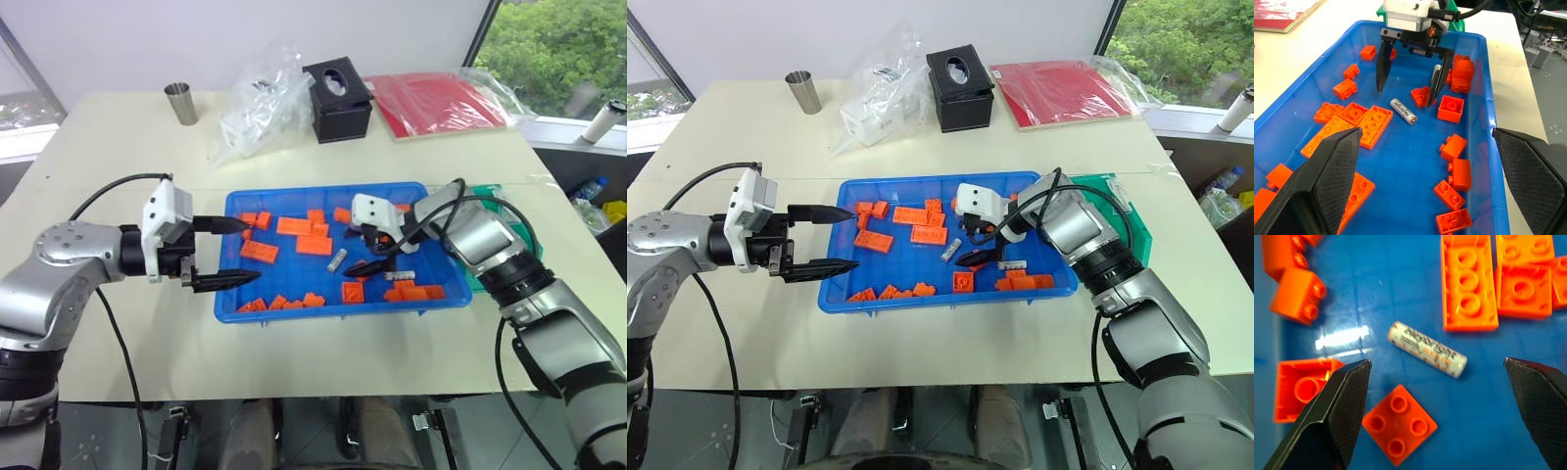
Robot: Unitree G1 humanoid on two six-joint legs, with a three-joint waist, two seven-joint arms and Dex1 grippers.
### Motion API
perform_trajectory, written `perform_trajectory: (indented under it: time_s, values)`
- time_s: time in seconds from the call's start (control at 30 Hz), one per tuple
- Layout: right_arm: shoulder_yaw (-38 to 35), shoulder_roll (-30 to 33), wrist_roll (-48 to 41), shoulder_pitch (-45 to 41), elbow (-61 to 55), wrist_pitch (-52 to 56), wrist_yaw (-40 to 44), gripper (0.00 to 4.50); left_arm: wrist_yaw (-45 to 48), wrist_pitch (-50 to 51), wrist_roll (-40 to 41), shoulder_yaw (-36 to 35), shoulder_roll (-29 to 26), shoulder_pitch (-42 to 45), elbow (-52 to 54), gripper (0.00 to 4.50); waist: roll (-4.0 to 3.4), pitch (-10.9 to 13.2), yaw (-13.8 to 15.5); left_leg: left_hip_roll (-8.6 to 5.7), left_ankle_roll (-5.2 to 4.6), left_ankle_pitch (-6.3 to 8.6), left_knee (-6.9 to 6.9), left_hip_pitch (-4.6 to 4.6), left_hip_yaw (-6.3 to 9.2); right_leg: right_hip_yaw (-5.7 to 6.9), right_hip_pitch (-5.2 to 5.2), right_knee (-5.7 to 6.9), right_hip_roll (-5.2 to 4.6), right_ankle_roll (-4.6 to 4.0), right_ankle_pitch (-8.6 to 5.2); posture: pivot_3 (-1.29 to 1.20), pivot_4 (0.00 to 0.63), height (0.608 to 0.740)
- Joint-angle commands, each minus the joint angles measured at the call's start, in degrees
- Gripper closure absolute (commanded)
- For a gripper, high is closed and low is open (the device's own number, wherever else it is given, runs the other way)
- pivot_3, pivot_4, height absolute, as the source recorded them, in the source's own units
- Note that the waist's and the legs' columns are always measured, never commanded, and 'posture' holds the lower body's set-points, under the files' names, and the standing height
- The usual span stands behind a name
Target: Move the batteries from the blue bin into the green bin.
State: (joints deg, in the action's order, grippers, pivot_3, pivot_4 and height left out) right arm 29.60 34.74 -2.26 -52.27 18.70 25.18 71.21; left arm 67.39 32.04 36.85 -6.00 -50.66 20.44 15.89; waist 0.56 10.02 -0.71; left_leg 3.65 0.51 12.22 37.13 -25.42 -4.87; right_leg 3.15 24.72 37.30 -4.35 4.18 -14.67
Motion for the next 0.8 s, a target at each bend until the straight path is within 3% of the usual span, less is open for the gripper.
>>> perform_trajectory:
  time_s: [0.03, 0.23, 0.33, 0.47, 0.6, 0.73, 0.8]
  values:
    - [-0.5, -1.0, 1.6, 0.3, 0.3, -1.7, 0.3, 0.03, 0.2, -0.9, 0.3, -1.4, -0.5, 1.0, 0.7, 0.0, 0.0, 0.0, 0.0, 0.0, 0.0, 0.0, 0.0, 0.0, 0.0, 0.0, 0.0, 0.0, 0.0, 0.0, 0.0, 0.0, 0.15, 0.736]
    - [-0.1, -3.5, 4.7, 3.3, 1.5, -3.7, -1.9, 0.03, 0.0, -0.7, 0.3, -1.4, -0.4, 1.5, 0.8, 0.0, 0.04, 0.0, 0.0, 0.0, 0.0, 0.0, 0.0, 0.04, -0.01, 0.0, -0.03, 0.01, 0.0, 0.01, 0.0, 0.0, 0.15, 0.736]
    - [-0.8, -3.8, 5.1, 4.5, 0.9, -3.2, -2.3, 0.77, -0.1, -0.6, 0.4, -1.6, -0.5, 1.4, 1.1, 0.0, 0.05, 0.0, 0.0, 0.0, 0.0, 0.0, 0.01, 0.09, 0.01, 0.01, -0.1, 0.0, 0.0, 0.0, 0.0, 0.0, 0.15, 0.736]
    - [-1.8, -2.3, 5.1, 6.4, -2.7, -2.0, -1.5, 2.76, -0.1, -0.5, 0.5, -1.8, -0.7, 1.3, 1.1, 0.0, 0.05, 0.0, 0.1, 0.0, 0.01, 0.0, 0.02, 0.11, 0.02, 0.01, -0.13, 0.0, 0.0, 0.0, 0.0, 0.0, 0.15, 0.736]
    - [-4.2, -1.5, 3.6, 7.8, -8.6, 1.9, -2.1, 4.45, 0.1, -1.0, 0.2, -1.6, -0.5, 1.2, 0.8, 0.0, 0.05, 0.0, 0.1, 0.0, 0.01, 0.0, 0.02, 0.1, 0.03, 0.01, -0.13, 0.0, 0.0, 0.0, 0.0, 0.0, 0.15, 0.736]
    - [-10.9, -1.2, 2.0, 8.6, -17.0, 10.0, -8.0, 4.45, 0.2, -1.5, -0.1, -1.1, 0.0, 1.4, 0.5, 0.0, 0.04, 0.0, 0.1, 0.0, 0.01, -0.01, 0.02, 0.07, 0.03, 0.01, -0.1, 0.0, 0.0, 0.0, 0.0, 0.0, 0.15, 0.736]
    - [-17.6, 0.1, 0.4, 8.7, -23.2, 17.7, -11.8, 4.45, 0.4, -1.8, -0.2, -0.9, 0.2, 1.2, 0.2, 0.0, 0.01, 0.0, 0.1, 0.0, 0.01, -0.01, 0.02, 0.06, 0.03, 0.01, -0.09, 0.01, 0.0, 0.0, 0.0, 0.0, 0.15, 0.736]
